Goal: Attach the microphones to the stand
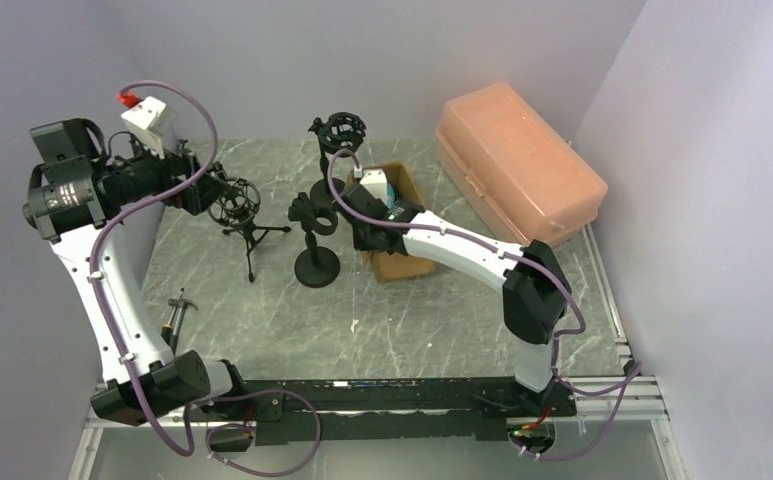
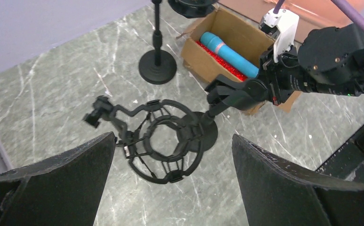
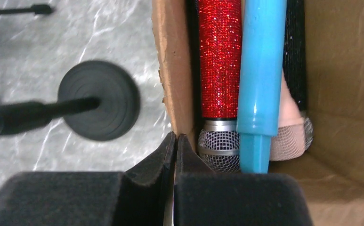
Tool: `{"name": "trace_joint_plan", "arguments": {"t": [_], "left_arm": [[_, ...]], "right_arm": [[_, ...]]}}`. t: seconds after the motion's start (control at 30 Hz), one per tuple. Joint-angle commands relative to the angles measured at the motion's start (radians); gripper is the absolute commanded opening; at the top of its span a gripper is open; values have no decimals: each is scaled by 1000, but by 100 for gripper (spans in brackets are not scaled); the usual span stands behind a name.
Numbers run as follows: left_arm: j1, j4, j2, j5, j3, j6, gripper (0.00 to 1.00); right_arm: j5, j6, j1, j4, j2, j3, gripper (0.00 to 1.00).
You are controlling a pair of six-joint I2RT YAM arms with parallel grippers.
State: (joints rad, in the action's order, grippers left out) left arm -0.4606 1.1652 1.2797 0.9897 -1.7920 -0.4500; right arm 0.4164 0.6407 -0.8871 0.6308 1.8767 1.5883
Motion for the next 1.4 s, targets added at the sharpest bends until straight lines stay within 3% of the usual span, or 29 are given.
{"name": "trace_joint_plan", "arguments": {"t": [0.0, 0.13, 0.23, 0.37, 0.53, 0.63, 0.77, 1.0, 1.07, 1.17, 1.3, 1.37], "left_arm": [[88, 54, -40, -53, -22, -65, 99], [194, 67, -55, -82, -5, -82, 99], [263, 70, -61, -85, 3, -71, 100], [383, 20, -75, -82, 72, 0, 99], [562, -162, -165, -162, 289, 80, 99], [630, -193, -185, -195, 317, 91, 99], [669, -213, -188, -218, 337, 111, 99], [723, -224, -183, -276, 382, 114, 100], [747, -237, -187, -294, 395, 117, 99], [800, -265, -182, -329, 430, 134, 99], [924, -324, -151, -416, 503, 162, 99], [974, -375, -124, -470, 533, 181, 100]], "right_arm": [[70, 153, -53, 79, -72, 54, 0], [45, 116, -54, 103, -79, 100, 42], [82, 81, -27, 107, -127, 95, 51], [-7, 38, 88, 28, -190, 22, 42], [-56, -24, 135, 39, -84, 60, 32], [-44, -39, 139, 52, 13, 80, 34], [-52, -54, 146, 27, 84, 75, 45], [-15, -40, 153, 25, 172, 68, 46], [-37, -29, 153, 19, 175, 46, 42], [-85, 6, 150, -8, 125, -25, 19], [-115, 60, 139, -76, -91, -162, 2], [-113, 69, 139, -87, -197, -199, 0]]}}
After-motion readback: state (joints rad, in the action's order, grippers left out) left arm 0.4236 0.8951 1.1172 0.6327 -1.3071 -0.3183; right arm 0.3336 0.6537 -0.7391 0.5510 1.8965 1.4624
